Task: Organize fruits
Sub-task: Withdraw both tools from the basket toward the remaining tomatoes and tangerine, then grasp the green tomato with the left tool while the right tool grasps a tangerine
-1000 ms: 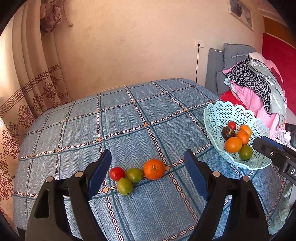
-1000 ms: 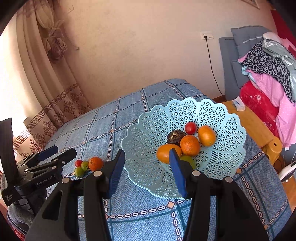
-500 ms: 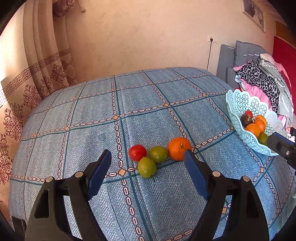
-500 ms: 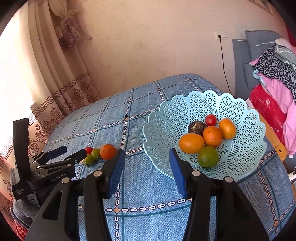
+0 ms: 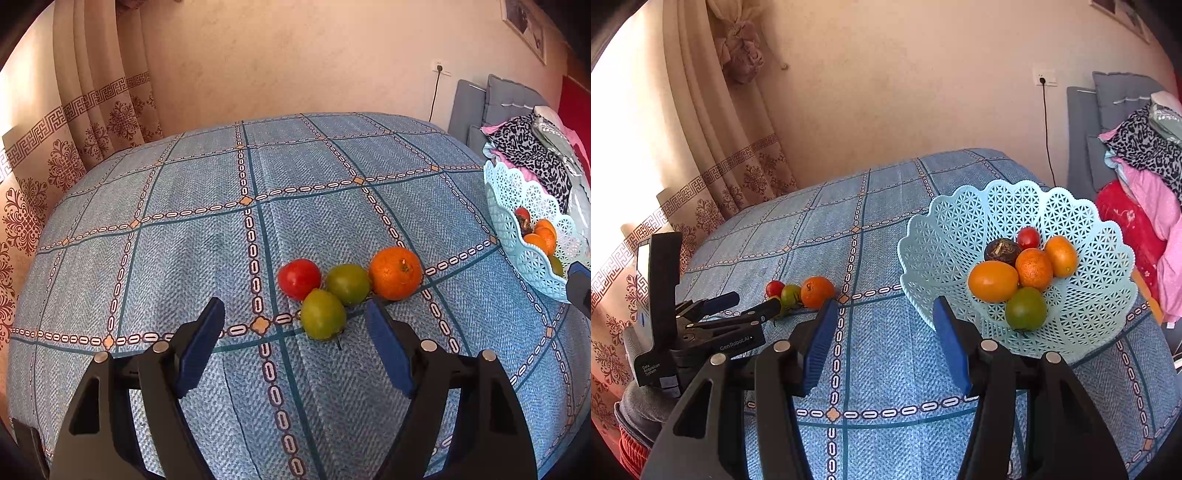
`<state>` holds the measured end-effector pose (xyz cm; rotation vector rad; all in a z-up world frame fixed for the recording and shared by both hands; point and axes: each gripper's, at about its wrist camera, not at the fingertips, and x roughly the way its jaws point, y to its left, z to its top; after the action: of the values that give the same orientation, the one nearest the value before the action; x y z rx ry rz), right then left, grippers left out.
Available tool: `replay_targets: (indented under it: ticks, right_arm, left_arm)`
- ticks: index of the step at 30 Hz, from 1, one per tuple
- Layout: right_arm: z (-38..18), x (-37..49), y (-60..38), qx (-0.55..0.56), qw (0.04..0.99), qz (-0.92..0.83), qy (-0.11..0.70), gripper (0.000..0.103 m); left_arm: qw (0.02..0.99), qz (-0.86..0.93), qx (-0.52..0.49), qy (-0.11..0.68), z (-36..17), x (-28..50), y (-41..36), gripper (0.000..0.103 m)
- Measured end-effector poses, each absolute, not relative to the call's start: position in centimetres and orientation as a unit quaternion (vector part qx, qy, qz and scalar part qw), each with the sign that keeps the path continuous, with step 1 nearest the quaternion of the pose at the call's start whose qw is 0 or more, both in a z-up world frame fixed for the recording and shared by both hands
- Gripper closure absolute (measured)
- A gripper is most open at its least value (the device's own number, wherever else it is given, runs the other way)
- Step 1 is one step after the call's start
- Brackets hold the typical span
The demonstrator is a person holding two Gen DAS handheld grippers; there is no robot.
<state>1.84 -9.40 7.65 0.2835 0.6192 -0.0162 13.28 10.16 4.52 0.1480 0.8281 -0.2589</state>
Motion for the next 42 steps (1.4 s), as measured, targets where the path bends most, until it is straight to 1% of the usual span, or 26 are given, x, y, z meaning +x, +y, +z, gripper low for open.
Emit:
replay_targets:
  ticks: [10,11,12,15,29,32,39,42]
  right_arm:
    - [7.8,1.6,-8.1,0.124,0.947,0.008,0.295,0.048]
    - [7.8,1.5,-7.9,0.123,0.948,0.01,0.294,0.048]
    - [7.8,1.5,-7.8,0.122,0.948,0.012,0.294,0.048]
    - [7.8,1.5,-7.5,0.118,0.949,0.019,0.293,0.048]
    - [6.6,2.5,-4.7,0.091,0.946,0.055,0.305,0.048]
    - [6.6,3.6,-4.1,0.092,0.942,0.069,0.315,0.048]
    - [6.6,6.7,-1.5,0.043,0.934,0.102,0.34,0.048]
    - [6.1,8.2,-0.8,0.038,0.928,0.108,0.355,0.05]
  left_arm:
    - [0.897,-0.136,0.078,0.414,3.2,13.8,9.5,0.049]
    - [0.897,-0.139,0.079,0.413,3.1,13.8,9.4,0.054]
    - [0.896,-0.144,0.079,0.413,3.1,13.8,9.2,0.061]
    - [0.893,-0.15,0.088,0.415,2.7,13.6,8.7,0.075]
    - [0.907,-0.146,0.064,0.391,4.6,12.0,10.9,0.075]
    - [0.908,-0.141,0.057,0.391,4.7,12.1,11.6,0.075]
    - [0.907,-0.125,0.038,0.4,4.4,12.6,13.3,0.075]
    - [0.908,-0.118,0.04,0.401,4.2,12.8,13.5,0.075]
